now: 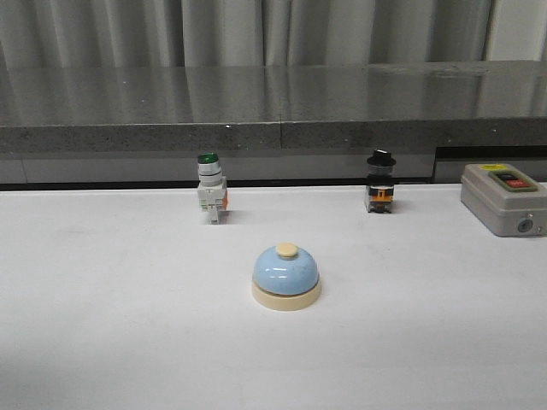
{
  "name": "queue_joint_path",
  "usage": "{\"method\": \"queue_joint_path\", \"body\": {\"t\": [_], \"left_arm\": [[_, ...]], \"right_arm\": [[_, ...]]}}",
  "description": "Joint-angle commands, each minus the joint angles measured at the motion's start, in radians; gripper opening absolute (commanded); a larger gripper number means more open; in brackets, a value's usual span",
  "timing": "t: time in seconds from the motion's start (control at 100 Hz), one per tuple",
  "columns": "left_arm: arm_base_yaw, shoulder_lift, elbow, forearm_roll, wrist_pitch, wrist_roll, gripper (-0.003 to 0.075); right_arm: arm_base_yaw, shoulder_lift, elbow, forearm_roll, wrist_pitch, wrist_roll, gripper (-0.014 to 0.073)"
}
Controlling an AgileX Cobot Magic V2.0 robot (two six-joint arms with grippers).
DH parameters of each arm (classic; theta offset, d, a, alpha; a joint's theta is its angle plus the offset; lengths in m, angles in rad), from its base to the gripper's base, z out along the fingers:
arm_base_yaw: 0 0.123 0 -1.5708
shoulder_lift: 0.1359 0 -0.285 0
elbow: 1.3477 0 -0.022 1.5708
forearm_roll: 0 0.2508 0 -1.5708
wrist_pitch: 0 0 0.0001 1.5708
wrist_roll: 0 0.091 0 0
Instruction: Place and press bell with both arms
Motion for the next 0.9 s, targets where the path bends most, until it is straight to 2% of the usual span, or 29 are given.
{"method": "queue_joint_path", "body": {"t": [0.0, 0.31, 0.41, 0.48, 0.55, 0.75, 0.77, 0.89], "left_arm": [[0.027, -0.108, 0.040, -0.018, -0.081, -0.011, 0.0622], [0.048, -0.454, 0.236, -0.018, -0.065, -0.013, 0.0620], [0.048, -0.538, 0.265, -0.018, -0.060, -0.013, 0.0586], [0.048, -0.576, 0.275, -0.016, -0.060, -0.013, 0.0513], [0.048, -0.596, 0.278, -0.016, -0.060, -0.013, 0.0401], [0.048, -0.598, 0.278, -0.016, -0.060, -0.013, 0.0006], [0.048, -0.598, 0.278, -0.016, -0.060, -0.013, -0.0019], [0.048, -0.598, 0.278, -0.014, -0.060, -0.013, -0.0018]], "right_arm": [[-0.004, -0.008, -0.016, -0.009, -0.073, -0.010, -0.0059], [-0.004, -0.008, -0.016, -0.009, -0.073, -0.010, -0.0059], [-0.004, -0.008, -0.016, -0.009, -0.073, -0.010, -0.0059], [-0.004, -0.008, -0.016, -0.009, -0.073, -0.010, -0.0059], [-0.004, -0.008, -0.016, -0.009, -0.073, -0.010, -0.0059], [-0.004, -0.008, -0.016, -0.009, -0.073, -0.010, -0.0059], [-0.004, -0.008, -0.016, -0.009, -0.073, -0.010, -0.0059], [-0.004, -0.008, -0.016, -0.009, -0.073, -0.010, -0.0059]]}}
